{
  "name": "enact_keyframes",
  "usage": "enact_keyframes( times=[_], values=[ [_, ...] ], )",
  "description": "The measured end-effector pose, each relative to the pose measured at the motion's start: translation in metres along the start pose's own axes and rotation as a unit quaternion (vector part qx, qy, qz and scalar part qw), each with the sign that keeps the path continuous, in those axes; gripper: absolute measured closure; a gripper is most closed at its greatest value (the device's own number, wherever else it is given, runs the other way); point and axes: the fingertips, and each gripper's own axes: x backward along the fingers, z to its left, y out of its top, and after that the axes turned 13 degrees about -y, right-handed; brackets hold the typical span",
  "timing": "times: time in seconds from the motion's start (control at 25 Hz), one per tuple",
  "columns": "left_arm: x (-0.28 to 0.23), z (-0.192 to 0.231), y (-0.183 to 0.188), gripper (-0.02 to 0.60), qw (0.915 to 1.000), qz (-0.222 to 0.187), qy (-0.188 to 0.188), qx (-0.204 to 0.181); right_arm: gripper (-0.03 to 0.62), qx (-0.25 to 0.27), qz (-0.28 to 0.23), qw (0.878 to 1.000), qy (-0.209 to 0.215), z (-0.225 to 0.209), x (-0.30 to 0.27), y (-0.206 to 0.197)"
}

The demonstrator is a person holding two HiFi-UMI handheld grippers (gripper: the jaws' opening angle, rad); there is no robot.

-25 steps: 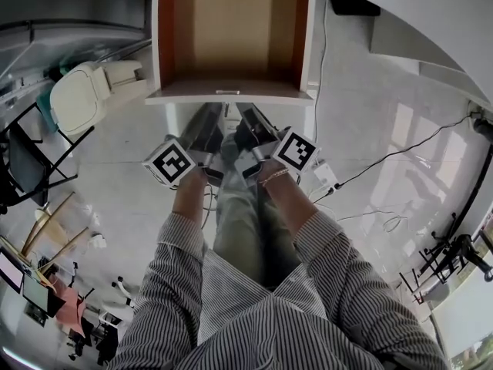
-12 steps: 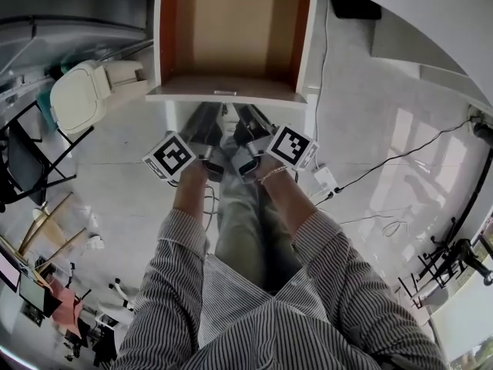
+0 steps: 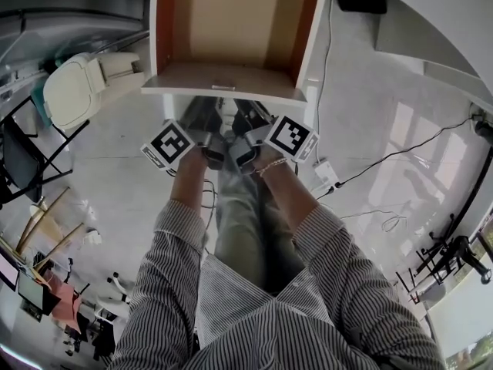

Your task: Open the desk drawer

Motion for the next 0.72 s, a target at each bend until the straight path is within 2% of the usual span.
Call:
enact_keyframes(
  times=[0.28, 0.6, 0.72],
  values=[
    [0.001, -0.001, -0.001, 0.52, 1.0, -0.001, 0.002, -0.007, 0.517, 0.007, 0.002, 1.0, -0.013, -0.006, 0.005, 0.002],
    [0.026, -0.022, -0.007, 0.438, 0.9997, 0.01, 0.023, 0.003, 0.51, 0.0, 0.01, 1.0, -0.025, -0.002, 0.034, -0.011],
    [0.035, -0.036, -0.01, 0.434, 0.9994, 0.018, 0.028, 0.0, 0.511, 0.003, 0.01, 1.0, -0.021, 0.011, 0.046, -0.007]
  ],
)
